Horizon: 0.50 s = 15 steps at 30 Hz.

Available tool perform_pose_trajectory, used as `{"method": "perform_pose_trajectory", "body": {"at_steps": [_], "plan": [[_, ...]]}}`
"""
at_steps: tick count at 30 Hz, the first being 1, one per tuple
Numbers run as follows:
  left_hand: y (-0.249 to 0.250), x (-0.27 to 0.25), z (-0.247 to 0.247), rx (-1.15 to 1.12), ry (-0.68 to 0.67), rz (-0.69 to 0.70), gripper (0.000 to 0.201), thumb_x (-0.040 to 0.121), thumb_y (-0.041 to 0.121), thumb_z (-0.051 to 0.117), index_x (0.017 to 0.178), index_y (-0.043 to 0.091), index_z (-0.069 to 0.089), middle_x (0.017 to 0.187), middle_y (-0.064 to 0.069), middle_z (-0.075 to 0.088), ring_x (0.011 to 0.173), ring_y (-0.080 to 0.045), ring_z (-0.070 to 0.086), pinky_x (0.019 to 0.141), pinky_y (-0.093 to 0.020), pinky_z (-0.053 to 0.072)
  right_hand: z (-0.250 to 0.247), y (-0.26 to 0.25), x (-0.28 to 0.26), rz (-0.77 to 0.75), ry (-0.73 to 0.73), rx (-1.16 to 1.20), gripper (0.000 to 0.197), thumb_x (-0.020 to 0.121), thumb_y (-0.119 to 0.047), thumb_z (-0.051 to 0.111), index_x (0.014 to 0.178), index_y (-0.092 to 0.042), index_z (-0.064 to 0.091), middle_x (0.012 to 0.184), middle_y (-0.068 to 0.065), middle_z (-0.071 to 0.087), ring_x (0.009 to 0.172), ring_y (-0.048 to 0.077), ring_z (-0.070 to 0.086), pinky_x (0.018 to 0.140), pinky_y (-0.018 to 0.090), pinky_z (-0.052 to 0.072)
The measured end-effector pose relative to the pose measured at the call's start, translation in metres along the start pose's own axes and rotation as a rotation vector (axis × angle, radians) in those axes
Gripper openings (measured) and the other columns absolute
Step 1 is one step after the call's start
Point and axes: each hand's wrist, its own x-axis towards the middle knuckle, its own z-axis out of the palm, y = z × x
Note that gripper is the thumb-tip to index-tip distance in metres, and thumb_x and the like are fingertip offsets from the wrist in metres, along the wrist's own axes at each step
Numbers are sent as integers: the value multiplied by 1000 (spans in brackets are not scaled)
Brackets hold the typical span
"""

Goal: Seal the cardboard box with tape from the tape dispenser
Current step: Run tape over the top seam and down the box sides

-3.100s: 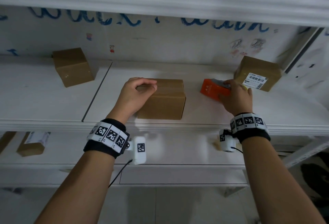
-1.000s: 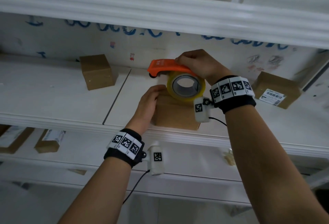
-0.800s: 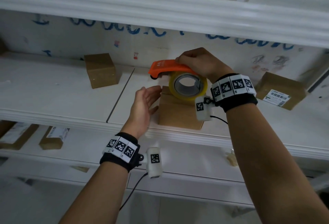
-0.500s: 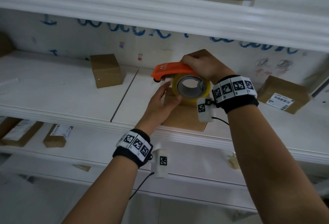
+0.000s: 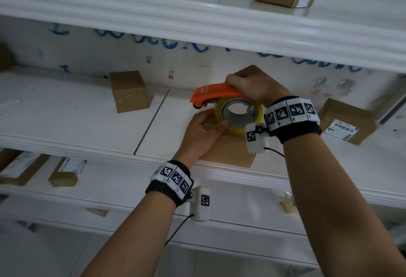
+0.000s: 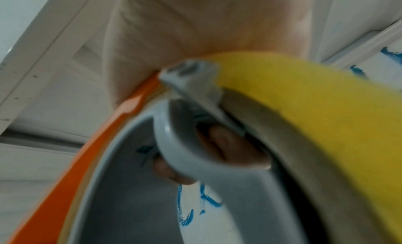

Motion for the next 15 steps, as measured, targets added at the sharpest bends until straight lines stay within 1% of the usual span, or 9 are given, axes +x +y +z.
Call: {"method": "perform_pose_trajectory", "body": {"at_steps": [1, 2, 4, 5, 8, 10, 12, 13, 15], "plan": [[-1, 0, 1, -2, 4, -6, 54, 95, 42, 73, 143, 22, 59, 130, 10, 61, 116, -4, 57, 100, -21, 44, -2, 2, 0, 5, 2, -2, 52, 88, -48, 55, 79, 3, 63, 65, 10, 55, 61, 18, 51, 65, 34, 40], [-1, 0, 2, -4, 7, -15, 55, 96, 42, 73, 145, 22, 58, 135, 8, 60, 121, -6, 56, 104, -25, 44, -3, 4, -1, 8, 5, -2, 52, 88, -48, 55, 80, 3, 63, 66, 12, 55, 62, 18, 51, 65, 33, 40], [-2, -2, 3, -2, 18, -29, 55, 97, 43, 71, 147, 25, 56, 142, 7, 59, 127, -8, 54, 109, -29, 42, -4, 8, -2, 1, 18, 13, 52, 87, -47, 54, 83, 4, 65, 71, 21, 57, 63, 19, 51, 66, 34, 41], [-2, -3, 3, -1, 25, -29, 55, 97, 43, 70, 147, 26, 56, 143, 7, 58, 128, -8, 53, 110, -31, 42, -4, 10, -3, -4, 24, 29, 52, 87, -46, 54, 83, 4, 66, 72, 21, 58, 64, 19, 51, 67, 35, 41], [-5, -5, 4, -26, 31, -32, 53, 98, 44, 69, 147, 29, 55, 146, 8, 57, 133, -8, 51, 115, -36, 41, -3, 12, -5, -3, 35, 52, 53, 86, -47, 54, 81, 4, 65, 69, 17, 58, 63, 18, 51, 67, 36, 41], [-12, -5, -1, -56, 6, -44, 52, 96, 48, 69, 146, 37, 57, 147, 14, 56, 137, -8, 49, 119, -40, 38, -3, 11, -5, 11, 30, 43, 53, 86, -47, 54, 80, 5, 62, 66, 13, 54, 62, 19, 50, 66, 35, 40], [-22, -8, -9, -144, 3, -52, 45, 95, 47, 64, 140, 41, 63, 144, 17, 60, 138, -9, 50, 119, -44, 39, -2, 9, -5, 18, 11, 28, 52, 87, -46, 54, 76, 4, 59, 65, 10, 51, 61, 19, 47, 65, 34, 39], [-27, -10, -14, -226, 32, -65, 40, 96, 42, 59, 134, 40, 68, 141, 15, 64, 136, -11, 53, 118, -44, 40, -2, 8, -4, 14, 3, 24, 49, 88, -46, 55, 71, 0, 57, 65, 9, 50, 61, 19, 46, 64, 34, 38], [-33, -13, -19, -424, 147, -125, 35, 96, 33, 51, 118, 34, 79, 132, 9, 71, 132, -13, 58, 115, -43, 44, -2, 6, -4, 6, -3, 19, 40, 90, -44, 55, 66, -12, 54, 64, 8, 49, 60, 18, 45, 63, 33, 37]]}}
